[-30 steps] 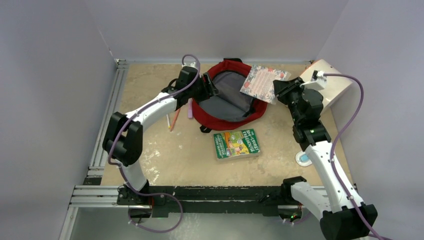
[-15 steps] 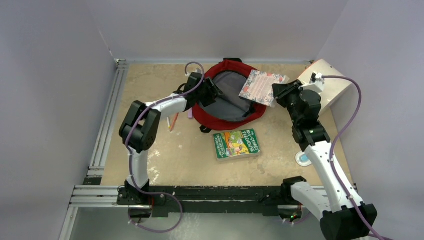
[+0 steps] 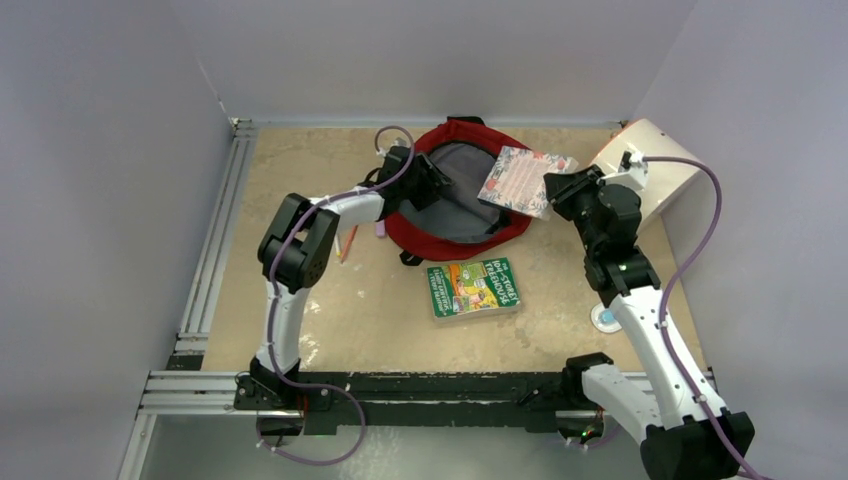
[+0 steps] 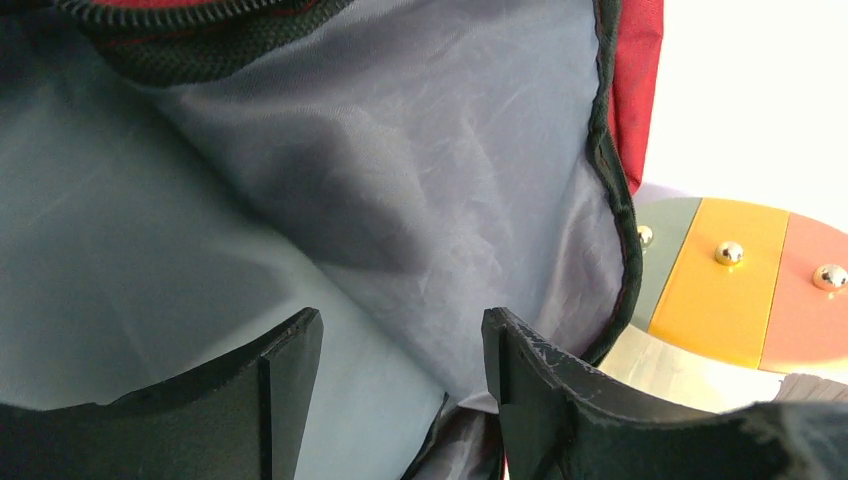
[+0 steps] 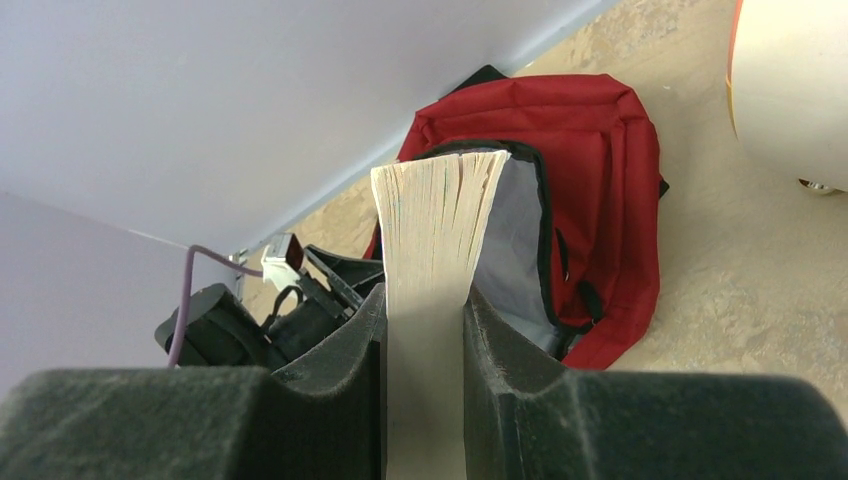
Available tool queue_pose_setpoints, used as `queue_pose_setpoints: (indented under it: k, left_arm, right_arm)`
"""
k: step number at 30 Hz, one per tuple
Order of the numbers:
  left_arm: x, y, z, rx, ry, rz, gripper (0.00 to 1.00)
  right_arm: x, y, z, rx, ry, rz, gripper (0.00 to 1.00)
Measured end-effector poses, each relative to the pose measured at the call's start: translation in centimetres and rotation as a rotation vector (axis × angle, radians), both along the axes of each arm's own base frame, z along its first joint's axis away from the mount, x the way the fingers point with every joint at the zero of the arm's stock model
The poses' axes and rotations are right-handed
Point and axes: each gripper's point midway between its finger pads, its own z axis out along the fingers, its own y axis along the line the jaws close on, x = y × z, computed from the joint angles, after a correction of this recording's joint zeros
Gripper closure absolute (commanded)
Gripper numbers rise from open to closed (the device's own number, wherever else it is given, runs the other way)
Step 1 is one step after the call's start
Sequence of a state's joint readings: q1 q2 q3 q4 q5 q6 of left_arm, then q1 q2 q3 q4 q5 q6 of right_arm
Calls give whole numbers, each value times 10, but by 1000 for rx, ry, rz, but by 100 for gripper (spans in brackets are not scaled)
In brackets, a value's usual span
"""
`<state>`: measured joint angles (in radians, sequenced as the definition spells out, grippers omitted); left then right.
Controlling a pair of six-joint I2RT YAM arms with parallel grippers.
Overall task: Pack the student bag
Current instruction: Place the book in the student bag.
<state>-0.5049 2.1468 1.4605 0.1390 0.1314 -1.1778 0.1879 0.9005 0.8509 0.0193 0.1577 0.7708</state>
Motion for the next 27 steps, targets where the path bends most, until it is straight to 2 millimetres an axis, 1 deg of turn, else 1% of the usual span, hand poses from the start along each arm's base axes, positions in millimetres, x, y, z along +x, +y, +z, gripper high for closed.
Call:
queue_pose_setpoints:
  k: [4, 7, 13, 20, 22, 24, 26, 27]
  left_arm:
    - [6, -4, -10, -13, 9, 5, 41]
    - [6, -4, -19, -7, 23, 5, 41]
    - [10, -4, -17, -16, 10, 7, 41]
    - [25, -5, -19, -42, -18, 10, 42]
    - [27, -3, -19, -46, -20, 11, 44]
    - [29, -2, -19, -48, -24, 12, 50]
    - [31, 0, -20, -49, -30, 12, 59]
    - [32, 2, -20, -48, -31, 12, 66]
  right_arm:
    - [-1, 0, -4, 5, 11, 0, 100]
    - [-1, 1, -4, 14, 16, 1, 100]
    - [-1, 1, -6, 19, 22, 0, 100]
    - [-3, 1, -4, 20, 17, 3, 100]
    - [-4, 2, -3, 22, 13, 5, 100]
    - [-4, 2, -1, 23, 8, 6, 100]
    - [-5, 2, 0, 23, 4, 7, 100]
    - [-5, 2, 1, 23, 1, 8, 100]
